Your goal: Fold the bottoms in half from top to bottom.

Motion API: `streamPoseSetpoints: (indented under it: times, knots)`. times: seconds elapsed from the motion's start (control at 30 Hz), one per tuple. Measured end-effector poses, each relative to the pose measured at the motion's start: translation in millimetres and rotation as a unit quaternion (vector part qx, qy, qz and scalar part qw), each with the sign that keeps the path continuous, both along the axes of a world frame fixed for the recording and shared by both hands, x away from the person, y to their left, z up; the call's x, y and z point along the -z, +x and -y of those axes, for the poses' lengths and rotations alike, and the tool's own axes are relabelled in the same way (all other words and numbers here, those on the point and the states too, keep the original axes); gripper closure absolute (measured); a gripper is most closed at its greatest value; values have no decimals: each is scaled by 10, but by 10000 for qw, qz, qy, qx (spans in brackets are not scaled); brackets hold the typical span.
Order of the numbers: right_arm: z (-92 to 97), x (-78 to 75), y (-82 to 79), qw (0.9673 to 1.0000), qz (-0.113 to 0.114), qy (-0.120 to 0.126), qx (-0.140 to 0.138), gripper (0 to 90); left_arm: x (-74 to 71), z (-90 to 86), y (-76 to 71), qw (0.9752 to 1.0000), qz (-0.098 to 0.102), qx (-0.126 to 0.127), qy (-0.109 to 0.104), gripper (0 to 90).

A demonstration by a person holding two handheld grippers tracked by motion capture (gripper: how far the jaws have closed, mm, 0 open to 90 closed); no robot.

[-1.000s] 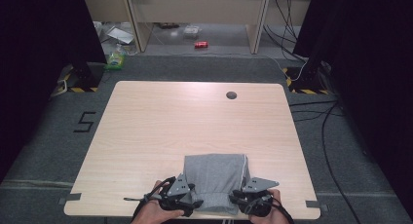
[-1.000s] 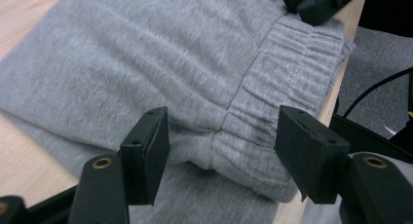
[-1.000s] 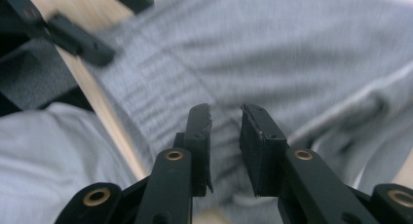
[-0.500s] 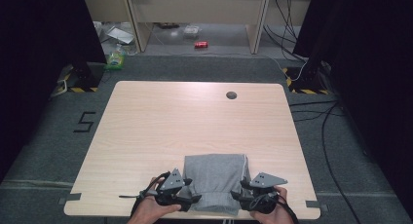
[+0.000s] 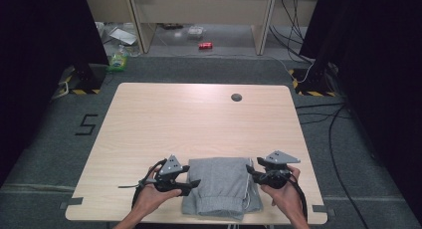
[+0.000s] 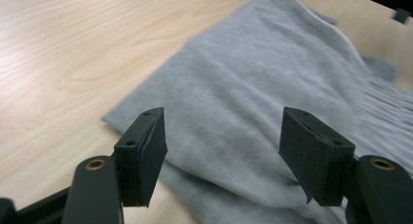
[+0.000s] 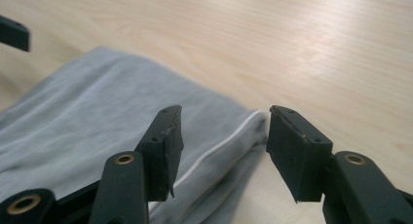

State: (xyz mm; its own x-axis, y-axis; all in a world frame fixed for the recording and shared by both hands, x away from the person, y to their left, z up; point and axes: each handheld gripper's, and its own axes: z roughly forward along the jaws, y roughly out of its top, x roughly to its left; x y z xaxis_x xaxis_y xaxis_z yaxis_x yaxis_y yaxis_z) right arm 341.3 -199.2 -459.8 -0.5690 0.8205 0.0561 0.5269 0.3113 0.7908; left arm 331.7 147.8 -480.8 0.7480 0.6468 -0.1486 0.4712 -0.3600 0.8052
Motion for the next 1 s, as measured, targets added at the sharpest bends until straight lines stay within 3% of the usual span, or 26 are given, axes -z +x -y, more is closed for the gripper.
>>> streamPoseSetpoints:
  times: [0.17,0.3,0.37,0.43,0.5,0.67,0.9,1.0]
  knots:
    - [-16,52,199,9998,-56,-91,147,478,34,4,176,9998,-2,-204,22,334]
    - [-67,162,326,9988,-194,-365,250,491,114,18,337,9989,46,-410,212,341]
    - [-52,227,363,9980,-274,-472,315,493,182,17,389,9980,51,-481,404,351]
    - [-22,290,370,9975,-384,-434,404,494,255,24,411,9969,73,-490,609,361]
    - [15,310,361,9974,-474,-275,471,493,321,32,423,9964,27,-493,684,365]
    - [35,317,363,9972,-480,-186,536,465,297,25,440,9969,5,-507,598,359]
    - [73,213,334,9970,-494,399,435,402,259,9,509,9982,-293,-486,181,338]
    - [65,178,322,9971,-536,418,333,383,255,39,519,9983,-330,-436,182,334]
